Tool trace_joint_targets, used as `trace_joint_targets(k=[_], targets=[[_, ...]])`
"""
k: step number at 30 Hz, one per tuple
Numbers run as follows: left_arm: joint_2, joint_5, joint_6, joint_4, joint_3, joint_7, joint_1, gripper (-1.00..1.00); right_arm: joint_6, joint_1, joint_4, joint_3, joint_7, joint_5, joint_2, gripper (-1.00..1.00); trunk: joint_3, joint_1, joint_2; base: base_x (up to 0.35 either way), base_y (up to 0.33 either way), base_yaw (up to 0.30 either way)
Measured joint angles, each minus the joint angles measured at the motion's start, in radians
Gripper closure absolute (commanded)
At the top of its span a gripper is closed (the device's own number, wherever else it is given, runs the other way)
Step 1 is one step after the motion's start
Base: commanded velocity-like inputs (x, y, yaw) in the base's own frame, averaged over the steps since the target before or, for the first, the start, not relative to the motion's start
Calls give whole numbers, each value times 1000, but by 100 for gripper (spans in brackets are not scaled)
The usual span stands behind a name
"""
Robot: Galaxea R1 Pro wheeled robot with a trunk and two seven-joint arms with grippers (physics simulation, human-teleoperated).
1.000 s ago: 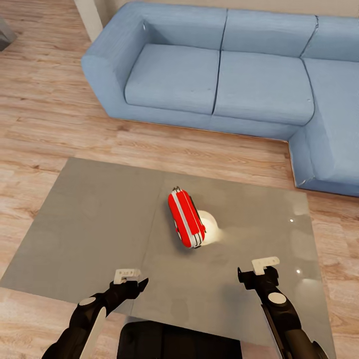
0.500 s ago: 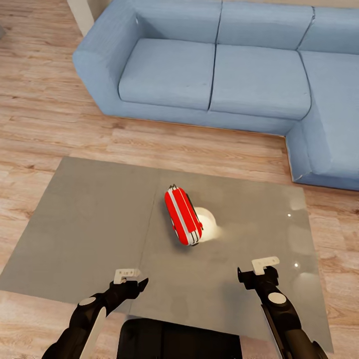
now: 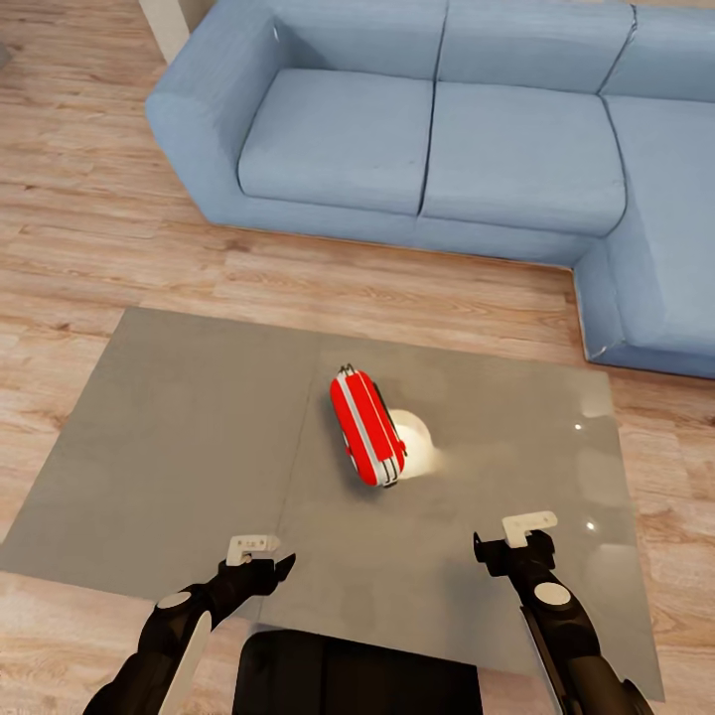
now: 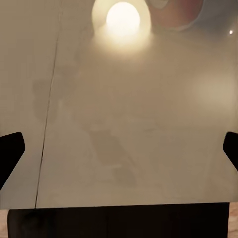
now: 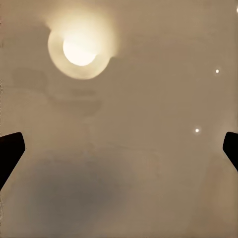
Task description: Turn on the radio receiver that's on the table in the living room.
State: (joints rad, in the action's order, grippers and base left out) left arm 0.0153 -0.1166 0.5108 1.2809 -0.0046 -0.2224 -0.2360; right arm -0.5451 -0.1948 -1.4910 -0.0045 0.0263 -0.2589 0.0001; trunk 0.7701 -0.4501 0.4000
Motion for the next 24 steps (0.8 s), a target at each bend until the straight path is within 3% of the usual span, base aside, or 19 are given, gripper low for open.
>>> trace_joint_targets(k=[13,24], targets=[[0,0,0,0,0,-1,0,-100,1,0,0,-12,1,1,0,-100,20,0,0,0,0,74],[0,0,0,0,0,-1,0,-100,2,0,-1,-26,-1,2,0,-100,23,0,0,0,0,8]])
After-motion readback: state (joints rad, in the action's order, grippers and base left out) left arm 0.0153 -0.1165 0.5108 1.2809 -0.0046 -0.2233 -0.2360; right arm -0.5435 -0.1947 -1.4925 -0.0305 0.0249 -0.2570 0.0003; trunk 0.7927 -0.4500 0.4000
